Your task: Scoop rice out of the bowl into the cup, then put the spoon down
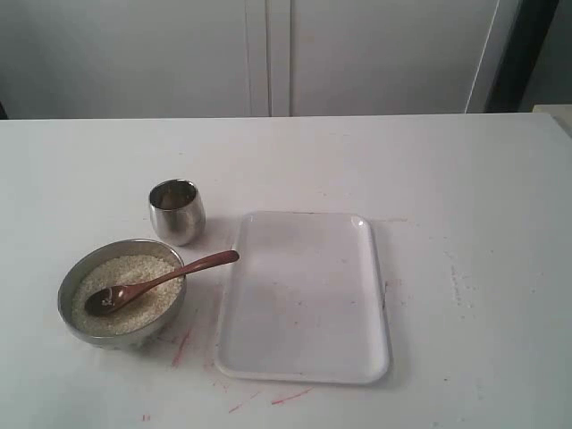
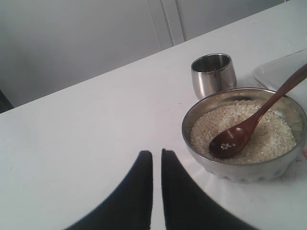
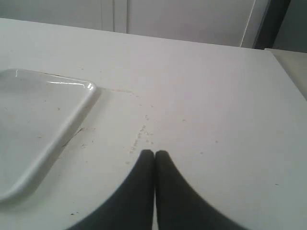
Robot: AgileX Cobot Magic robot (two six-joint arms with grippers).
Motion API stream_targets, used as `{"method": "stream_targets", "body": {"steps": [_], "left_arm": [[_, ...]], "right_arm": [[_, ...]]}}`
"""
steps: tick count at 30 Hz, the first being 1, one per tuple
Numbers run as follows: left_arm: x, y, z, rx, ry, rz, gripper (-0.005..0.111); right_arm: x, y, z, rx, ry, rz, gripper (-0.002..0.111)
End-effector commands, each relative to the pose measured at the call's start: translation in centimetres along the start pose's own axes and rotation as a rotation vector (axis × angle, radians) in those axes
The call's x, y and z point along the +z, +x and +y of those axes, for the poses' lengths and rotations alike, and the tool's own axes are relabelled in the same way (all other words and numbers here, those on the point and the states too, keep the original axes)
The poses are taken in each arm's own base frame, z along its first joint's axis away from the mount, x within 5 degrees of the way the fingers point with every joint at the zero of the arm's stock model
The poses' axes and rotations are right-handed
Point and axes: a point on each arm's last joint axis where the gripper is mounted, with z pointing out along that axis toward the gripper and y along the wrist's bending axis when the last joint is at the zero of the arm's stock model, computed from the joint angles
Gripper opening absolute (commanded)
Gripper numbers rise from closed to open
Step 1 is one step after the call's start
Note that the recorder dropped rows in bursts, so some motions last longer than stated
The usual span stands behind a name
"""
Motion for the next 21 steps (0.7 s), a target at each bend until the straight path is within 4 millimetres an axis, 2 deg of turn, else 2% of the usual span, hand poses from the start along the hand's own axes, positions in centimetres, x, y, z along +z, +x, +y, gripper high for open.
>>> {"method": "stream_targets", "body": {"steps": [1,4,7,10,12,16,21], "left_arm": [[0.0,-0.2,0.0,-0.008,0.001,-0.009,0.014],[0.0,-0.2,0.0,-0.008,0.001,-0.009,0.014],[0.0,-0.2,0.0,-0.008,0.001,-0.009,0.014],[0.0,-0.2,0.0,-0.008,0.001,-0.009,0.014],[0.0,-0.2,0.0,-0.008,0.001,-0.009,0.014],[0.0,-0.2,0.0,-0.008,0.001,-0.009,0.014],[0.0,-0.2,0.0,-0.008,0.001,-0.009,0.014]], "right_arm": [[0.0,-0.7,-0.1,-0.012,0.014,-0.095,0.0],[-0.2,-2.0,-0.2,0.007,0.029,-0.241,0.0],[-1.1,-4.2,-0.5,0.133,0.028,-0.501,0.0],[-1.9,-5.4,-0.7,0.217,0.007,-0.666,0.0],[-2.2,-5.8,-0.7,0.314,-0.03,-0.726,0.0],[-2.4,-5.9,-0.7,0.684,-0.177,-0.738,0.0],[-2.6,-6.2,-0.7,0.893,-0.282,-0.759,0.0]]}}
